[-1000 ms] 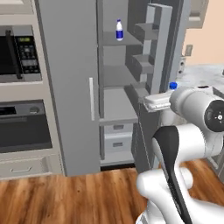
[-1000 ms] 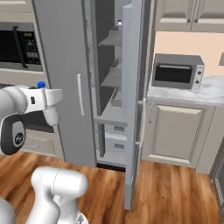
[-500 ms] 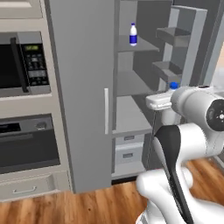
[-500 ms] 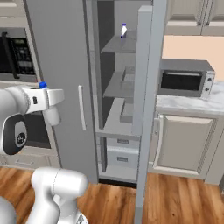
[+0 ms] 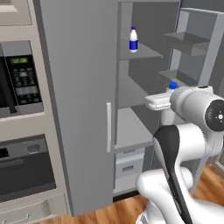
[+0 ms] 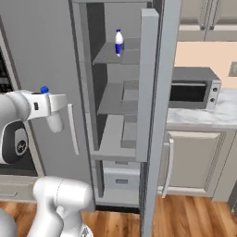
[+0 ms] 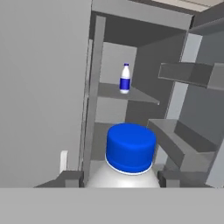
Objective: Take the bottled waters from the counter and place them in the freezer to freeze. Close the freezer door after placing the bottles.
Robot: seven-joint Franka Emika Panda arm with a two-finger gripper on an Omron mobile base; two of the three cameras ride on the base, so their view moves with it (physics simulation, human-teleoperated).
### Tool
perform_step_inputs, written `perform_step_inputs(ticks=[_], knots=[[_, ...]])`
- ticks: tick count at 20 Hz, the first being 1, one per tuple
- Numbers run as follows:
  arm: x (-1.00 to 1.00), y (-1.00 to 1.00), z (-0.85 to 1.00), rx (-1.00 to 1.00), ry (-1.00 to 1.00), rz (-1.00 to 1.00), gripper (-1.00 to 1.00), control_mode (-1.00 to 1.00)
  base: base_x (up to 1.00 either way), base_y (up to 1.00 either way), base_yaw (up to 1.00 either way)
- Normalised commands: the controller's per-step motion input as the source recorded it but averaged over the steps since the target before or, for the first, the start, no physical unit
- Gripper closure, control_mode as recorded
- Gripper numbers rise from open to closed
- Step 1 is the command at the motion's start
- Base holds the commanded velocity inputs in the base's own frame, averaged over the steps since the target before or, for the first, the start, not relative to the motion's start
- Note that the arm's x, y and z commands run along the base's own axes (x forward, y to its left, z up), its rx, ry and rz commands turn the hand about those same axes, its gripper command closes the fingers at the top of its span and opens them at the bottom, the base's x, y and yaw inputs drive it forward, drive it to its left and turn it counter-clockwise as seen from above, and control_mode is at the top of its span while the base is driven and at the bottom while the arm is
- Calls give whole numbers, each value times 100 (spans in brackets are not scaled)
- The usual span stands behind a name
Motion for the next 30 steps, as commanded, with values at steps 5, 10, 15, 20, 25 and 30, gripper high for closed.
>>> perform_step_inputs(ticks=[5,10,15,20,25,30], knots=[[0,0,0,0,0,0,100,100,31,53,-33],[0,0,0,0,0,0,100,100,10,44,-43],[0,0,0,0,0,0,100,100,12,52,-40],[0,0,0,0,0,0,100,100,17,55,-18],[0,0,0,0,0,0,100,100,46,21,-2],[0,0,0,0,0,0,100,100,52,-2,0]])
